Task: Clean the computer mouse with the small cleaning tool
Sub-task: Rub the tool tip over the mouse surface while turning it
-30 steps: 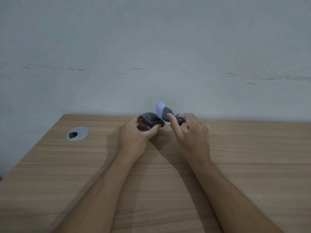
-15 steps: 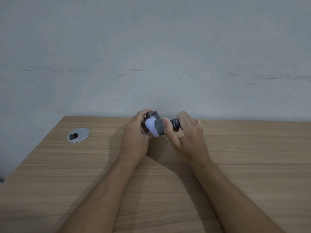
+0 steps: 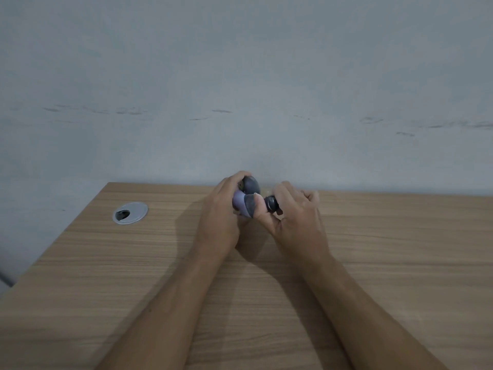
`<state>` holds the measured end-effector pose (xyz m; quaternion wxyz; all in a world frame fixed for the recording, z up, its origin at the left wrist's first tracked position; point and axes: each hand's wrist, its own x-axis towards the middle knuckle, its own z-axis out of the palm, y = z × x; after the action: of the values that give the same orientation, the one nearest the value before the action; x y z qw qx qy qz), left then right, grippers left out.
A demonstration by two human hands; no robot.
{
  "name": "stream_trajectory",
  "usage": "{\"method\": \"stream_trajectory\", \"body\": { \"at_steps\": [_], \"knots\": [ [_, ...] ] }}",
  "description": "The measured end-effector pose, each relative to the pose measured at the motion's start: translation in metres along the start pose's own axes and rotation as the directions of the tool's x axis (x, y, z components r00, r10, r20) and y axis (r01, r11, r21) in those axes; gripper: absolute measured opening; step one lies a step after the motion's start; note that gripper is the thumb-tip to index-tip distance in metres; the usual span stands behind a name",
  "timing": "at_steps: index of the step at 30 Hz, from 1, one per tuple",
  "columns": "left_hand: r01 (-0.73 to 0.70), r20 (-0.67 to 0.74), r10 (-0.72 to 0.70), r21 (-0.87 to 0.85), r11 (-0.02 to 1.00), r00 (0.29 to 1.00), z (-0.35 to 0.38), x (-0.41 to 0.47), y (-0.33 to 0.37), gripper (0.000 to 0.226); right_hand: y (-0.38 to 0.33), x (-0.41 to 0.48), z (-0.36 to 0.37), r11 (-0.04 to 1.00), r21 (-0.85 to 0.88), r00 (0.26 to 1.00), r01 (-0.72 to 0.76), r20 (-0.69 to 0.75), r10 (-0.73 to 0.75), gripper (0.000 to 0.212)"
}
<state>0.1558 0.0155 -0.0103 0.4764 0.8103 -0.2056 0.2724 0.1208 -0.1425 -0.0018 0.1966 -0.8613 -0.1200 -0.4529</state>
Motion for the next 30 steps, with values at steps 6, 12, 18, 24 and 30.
{"method": "stream_trajectory", "body": {
  "at_steps": [6, 12, 18, 24, 30],
  "knots": [
    [0.027, 0.006, -0.028, 0.121, 0.992, 1.000, 0.003, 0.000, -0.003, 0.068, 0.006, 0.002, -0.007, 0.992, 0.028, 0.990, -0.126, -0.055, 0.128, 0.041],
    [0.009, 0.008, -0.010, 0.133, 0.991, 1.000, 0.004, 0.001, -0.002, 0.072, 0.009, 0.002, -0.009, 0.976, 0.109, 0.982, -0.187, -0.008, 0.189, 0.042],
    [0.022, 0.017, -0.024, 0.100, 0.995, 1.000, -0.008, 0.000, 0.006, 0.062, 0.013, 0.000, -0.004, 0.978, 0.154, 0.987, -0.142, 0.094, 0.129, 0.036],
    [0.040, 0.122, -0.047, 0.061, 0.997, 0.991, -0.010, -0.001, 0.014, 0.066, 0.019, 0.004, -0.009, 0.923, 0.214, 0.945, -0.319, 0.000, 0.326, 0.039],
    [0.053, 0.198, -0.062, 0.053, 0.997, 0.978, -0.005, -0.003, 0.006, 0.077, 0.025, 0.006, -0.012, 0.902, 0.299, 0.947, -0.311, 0.019, 0.320, 0.040]
  ]
}}
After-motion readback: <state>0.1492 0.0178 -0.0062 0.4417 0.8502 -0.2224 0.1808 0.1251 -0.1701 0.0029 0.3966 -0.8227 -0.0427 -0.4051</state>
